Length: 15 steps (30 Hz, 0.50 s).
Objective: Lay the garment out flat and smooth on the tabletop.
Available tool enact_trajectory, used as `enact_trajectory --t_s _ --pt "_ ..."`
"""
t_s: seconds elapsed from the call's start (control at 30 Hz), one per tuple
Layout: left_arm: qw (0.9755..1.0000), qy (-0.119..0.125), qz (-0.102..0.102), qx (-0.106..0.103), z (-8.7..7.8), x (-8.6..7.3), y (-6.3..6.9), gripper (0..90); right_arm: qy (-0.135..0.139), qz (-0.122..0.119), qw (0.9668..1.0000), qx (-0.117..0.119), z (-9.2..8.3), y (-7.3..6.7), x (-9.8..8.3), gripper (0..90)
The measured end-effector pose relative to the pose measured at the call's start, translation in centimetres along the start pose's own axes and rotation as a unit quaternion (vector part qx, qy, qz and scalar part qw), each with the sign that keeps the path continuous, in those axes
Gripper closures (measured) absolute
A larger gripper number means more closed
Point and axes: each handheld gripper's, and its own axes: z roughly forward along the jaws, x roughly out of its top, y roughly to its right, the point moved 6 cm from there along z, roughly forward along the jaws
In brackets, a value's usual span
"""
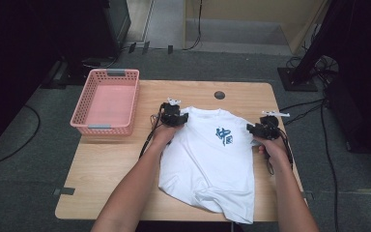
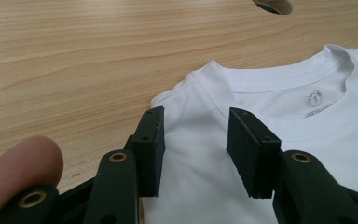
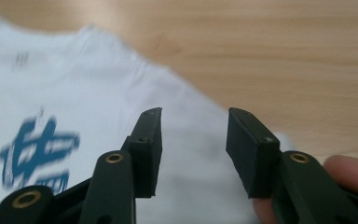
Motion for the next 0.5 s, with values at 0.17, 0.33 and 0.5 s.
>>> enact_trajectory --t_s 0.17,0.33,0.5 --pt "1.0000 -0.001 0.002 0.002 0.0 0.0 0.0 57.7 -0.007 -0.027 0.9963 -0.081 0.2 2.2 -0.8 48.0" --pt "1.0000 0.000 0.000 0.000 0.0 0.0 0.0 57.6 0.056 0.040 0.9948 -0.074 -2.8 4.4 -0.3 57.3" --pt "1.0000 -0.001 0.004 0.003 0.0 0.0 0.1 57.6 0.003 -0.050 0.9977 -0.046 -3.7 2.0 -3.4 68.5"
